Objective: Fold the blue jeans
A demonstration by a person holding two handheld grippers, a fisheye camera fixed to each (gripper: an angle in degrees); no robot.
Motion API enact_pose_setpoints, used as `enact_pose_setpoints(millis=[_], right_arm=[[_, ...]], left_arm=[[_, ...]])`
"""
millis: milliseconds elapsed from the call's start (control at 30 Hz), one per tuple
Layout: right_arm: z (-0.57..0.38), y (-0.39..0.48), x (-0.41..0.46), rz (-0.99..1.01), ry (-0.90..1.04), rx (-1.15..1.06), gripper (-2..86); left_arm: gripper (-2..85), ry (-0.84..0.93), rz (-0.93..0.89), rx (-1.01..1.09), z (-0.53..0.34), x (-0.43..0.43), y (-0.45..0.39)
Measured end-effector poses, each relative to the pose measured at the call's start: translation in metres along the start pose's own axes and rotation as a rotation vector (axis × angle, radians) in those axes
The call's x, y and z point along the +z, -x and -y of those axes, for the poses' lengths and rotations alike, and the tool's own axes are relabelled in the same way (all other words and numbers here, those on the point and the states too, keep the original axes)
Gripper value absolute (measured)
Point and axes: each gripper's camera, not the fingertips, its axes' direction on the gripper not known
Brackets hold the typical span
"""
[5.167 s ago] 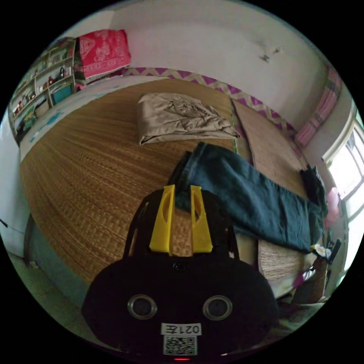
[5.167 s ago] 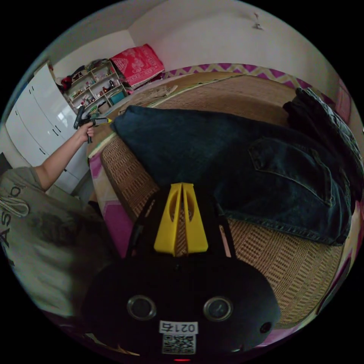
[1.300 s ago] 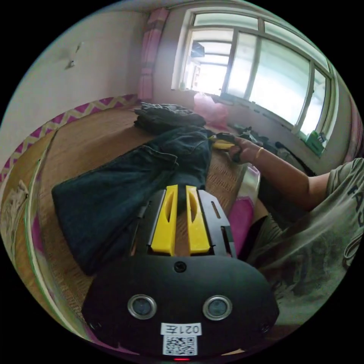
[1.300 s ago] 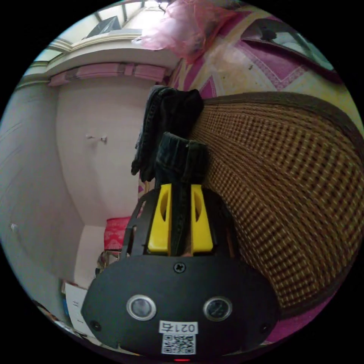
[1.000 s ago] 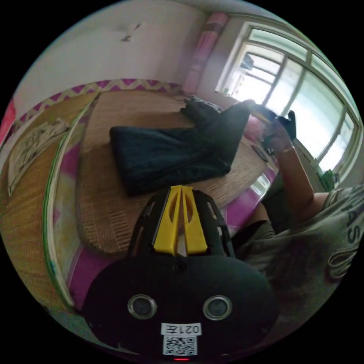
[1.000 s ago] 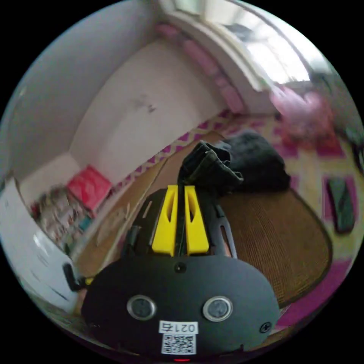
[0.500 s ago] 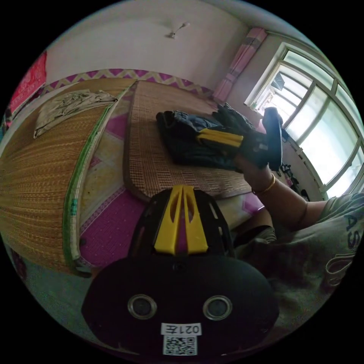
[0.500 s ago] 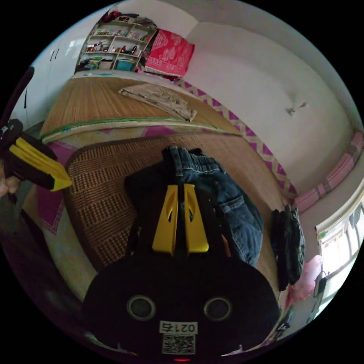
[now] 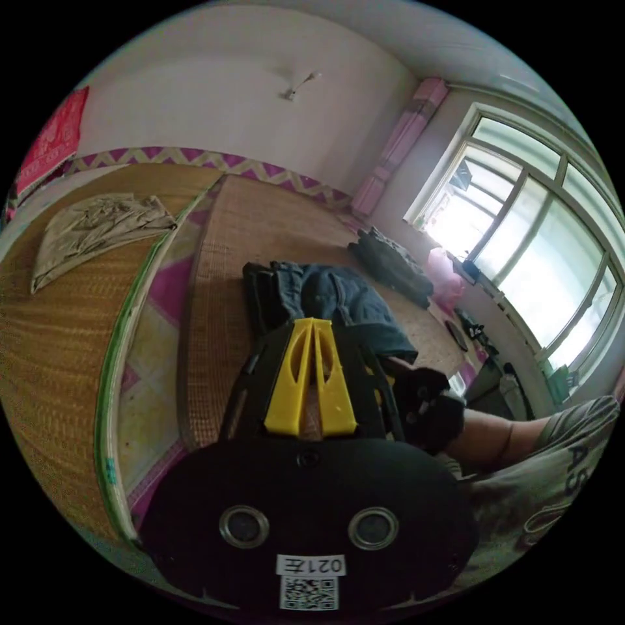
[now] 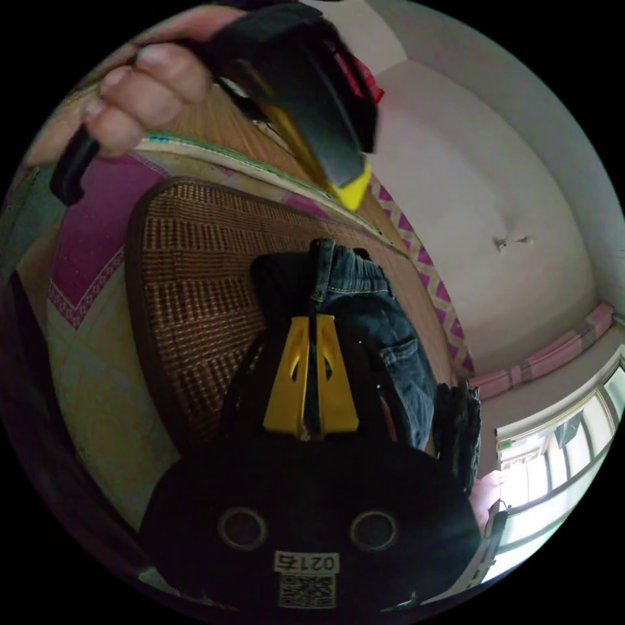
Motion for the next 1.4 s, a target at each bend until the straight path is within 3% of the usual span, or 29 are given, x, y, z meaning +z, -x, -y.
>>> enact_pose_setpoints(millis=[200, 467, 533, 633, 733, 833, 1000, 1133, 1400], right_arm=[[-0.021, -0.029, 0.003, -0.002, 0.014, 0.062, 5.1], [-0.137, -0.211, -0.023, 0.105, 0.055, 0.611, 6.4], [-0.186, -0.29, -0.011, 0.193, 0.072, 0.786, 3.8], [-0.244, -0.378, 0.034, 0.423, 0.094, 0.986, 8.1], [-0.296, -0.443, 0.095, 0.716, 0.114, 1.149, 16.2], [-0.333, -0.479, 0.14, 0.943, 0.137, 1.23, 16.2], [-0.371, -0.516, 0.181, 1.128, 0.12, 1.273, 12.7], [-0.388, -0.544, 0.203, 1.21, 0.105, 1.257, 11.3], [-0.415, -0.571, 0.22, 1.24, 0.044, 1.353, 7.3]], left_arm=[[-1.0, 0.261, 0.114, 0.009, 0.05, 0.075, 0.029], [-0.9, 0.178, 0.079, -0.034, 0.086, 0.061, 0.051], [-0.6, 0.156, 0.0, -0.137, 0.106, 0.049, 0.064], [0.6, 0.042, -0.035, -0.238, 0.13, 0.021, 0.084], [15.0, 0.144, -0.11, -0.36, 0.157, 0.025, 0.12], [19.2, 0.268, -0.251, -0.398, 0.174, 0.045, 0.149], [17.9, 0.367, -0.456, -0.381, 0.198, 0.072, 0.162], [10.1, 0.439, -0.343, -0.319, 0.214, 0.083, 0.153], [6.0, 0.397, -0.431, -0.376, 0.22, 0.089, 0.148]])
